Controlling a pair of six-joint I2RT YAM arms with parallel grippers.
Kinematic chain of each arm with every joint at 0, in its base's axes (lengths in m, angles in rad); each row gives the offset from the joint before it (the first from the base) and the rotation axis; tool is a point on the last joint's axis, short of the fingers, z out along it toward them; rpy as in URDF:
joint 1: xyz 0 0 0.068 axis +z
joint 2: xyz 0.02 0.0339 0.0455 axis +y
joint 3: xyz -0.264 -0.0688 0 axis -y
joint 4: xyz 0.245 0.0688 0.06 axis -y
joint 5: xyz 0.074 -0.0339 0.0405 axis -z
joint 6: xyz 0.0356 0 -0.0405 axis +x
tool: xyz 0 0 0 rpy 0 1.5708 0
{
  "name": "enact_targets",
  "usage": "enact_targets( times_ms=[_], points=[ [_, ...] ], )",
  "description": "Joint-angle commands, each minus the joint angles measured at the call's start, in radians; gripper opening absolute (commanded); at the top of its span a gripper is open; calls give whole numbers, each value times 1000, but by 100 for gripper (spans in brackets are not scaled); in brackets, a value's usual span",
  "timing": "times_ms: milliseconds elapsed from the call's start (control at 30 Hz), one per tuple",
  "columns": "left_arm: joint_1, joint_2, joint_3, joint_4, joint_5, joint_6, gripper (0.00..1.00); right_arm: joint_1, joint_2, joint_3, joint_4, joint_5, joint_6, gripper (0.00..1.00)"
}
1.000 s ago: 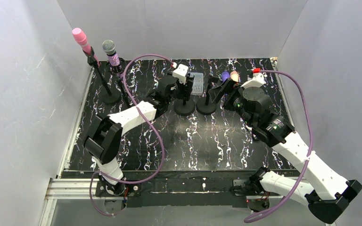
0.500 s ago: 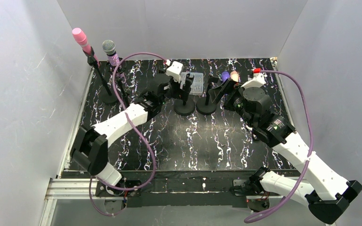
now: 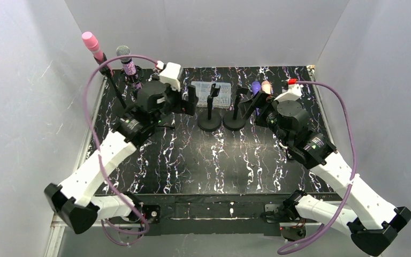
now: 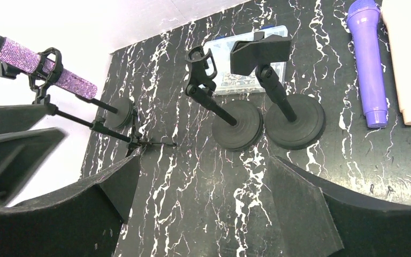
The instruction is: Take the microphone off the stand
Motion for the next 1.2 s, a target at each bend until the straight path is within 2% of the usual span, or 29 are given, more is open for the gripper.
enact_targets(
  times_ms=[0, 200, 367, 433, 533, 833, 1067, 1167],
  points=[
    [4, -129, 85, -240, -95, -52, 98, 5, 9, 5, 14, 8, -40, 98],
    [4, -204, 172, -456, -289, -60, 98, 5, 41, 3, 22, -25, -46, 98],
    [8, -210, 210, -595, -476, -84, 98, 4, 63, 6, 32, -56, -53, 98],
    [24, -200, 219, -629, -507, -92, 98, 4, 74, 10, 32, -69, -56, 98],
    [85, -172, 229, -644, -476, -99, 98, 4, 89, 13, 32, -87, -58, 98],
    [301, -53, 257, -568, -269, -103, 98, 5, 102, 9, 37, -109, -61, 98],
    [400, 39, 261, -477, -179, -102, 94, 4, 108, 4, 53, -137, -60, 98],
    [414, 79, 263, -451, -191, -96, 90, 4, 107, -2, 62, -150, -56, 98]
  ],
)
